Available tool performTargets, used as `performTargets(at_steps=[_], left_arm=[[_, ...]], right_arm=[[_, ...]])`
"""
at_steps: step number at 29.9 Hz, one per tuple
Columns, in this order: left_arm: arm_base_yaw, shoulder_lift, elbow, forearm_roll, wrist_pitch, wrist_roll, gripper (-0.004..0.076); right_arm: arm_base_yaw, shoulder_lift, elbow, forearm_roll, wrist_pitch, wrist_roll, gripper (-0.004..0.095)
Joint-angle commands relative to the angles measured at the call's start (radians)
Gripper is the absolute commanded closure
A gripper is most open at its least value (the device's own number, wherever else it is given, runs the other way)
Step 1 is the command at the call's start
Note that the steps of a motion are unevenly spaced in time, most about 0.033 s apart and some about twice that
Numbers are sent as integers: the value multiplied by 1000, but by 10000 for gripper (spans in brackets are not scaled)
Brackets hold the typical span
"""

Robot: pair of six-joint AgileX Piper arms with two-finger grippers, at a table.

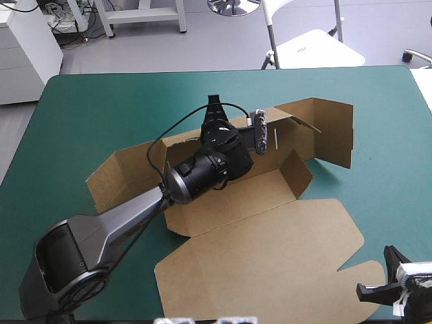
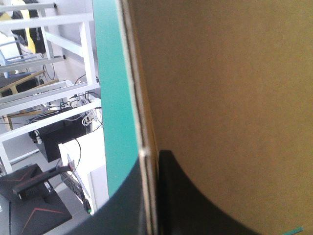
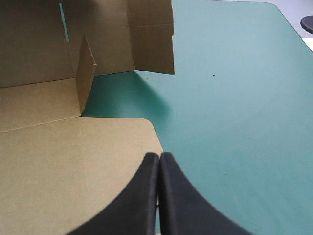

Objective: Fold the box

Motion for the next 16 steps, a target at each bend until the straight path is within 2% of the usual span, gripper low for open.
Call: performTargets(at_steps=[1,7,16], left_arm=[[-33,-61,10,26,-30,-20,734],[-74,-130,214,186,-81,-187,734],[-178,-239,505,479,-91,-478,734]], right_arm=[[2,-27,-22,-8,-78,-1,923],[-2,-27,-22,-8,-78,-1,923],[-2,-27,-22,-10,-78,3,923]])
